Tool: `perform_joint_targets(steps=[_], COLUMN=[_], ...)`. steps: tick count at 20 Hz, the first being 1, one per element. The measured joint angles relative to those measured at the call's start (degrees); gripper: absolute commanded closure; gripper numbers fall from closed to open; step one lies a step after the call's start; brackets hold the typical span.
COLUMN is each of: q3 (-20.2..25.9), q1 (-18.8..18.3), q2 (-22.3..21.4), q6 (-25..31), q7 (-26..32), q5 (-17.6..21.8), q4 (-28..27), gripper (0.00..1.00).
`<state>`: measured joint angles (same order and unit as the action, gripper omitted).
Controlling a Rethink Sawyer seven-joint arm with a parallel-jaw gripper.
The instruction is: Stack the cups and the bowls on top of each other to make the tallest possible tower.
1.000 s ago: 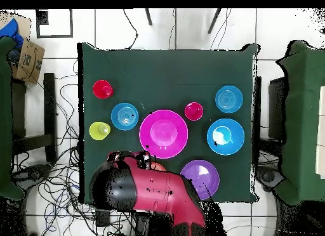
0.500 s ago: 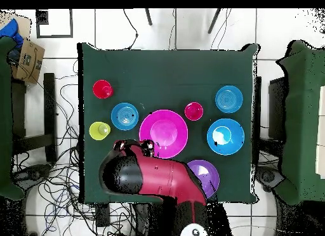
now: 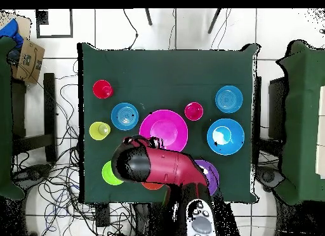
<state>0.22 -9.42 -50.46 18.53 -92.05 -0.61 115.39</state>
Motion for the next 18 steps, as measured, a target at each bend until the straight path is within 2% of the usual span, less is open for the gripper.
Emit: perform_joint_targets(steps=[9, 14, 18], q3=[-0.38, -0.30, -0.30], q1=[0.34, -0.14, -0.53], q2=[8.47, 11.22, 11.69], q6=[-7.85, -8.20, -8.20], q7=[0.00, 0.00, 0.00], q5=[1.55, 1.58, 1.56], q4=[-2.22, -3.47, -4.49], gripper=[0.00, 0.00, 0.00])
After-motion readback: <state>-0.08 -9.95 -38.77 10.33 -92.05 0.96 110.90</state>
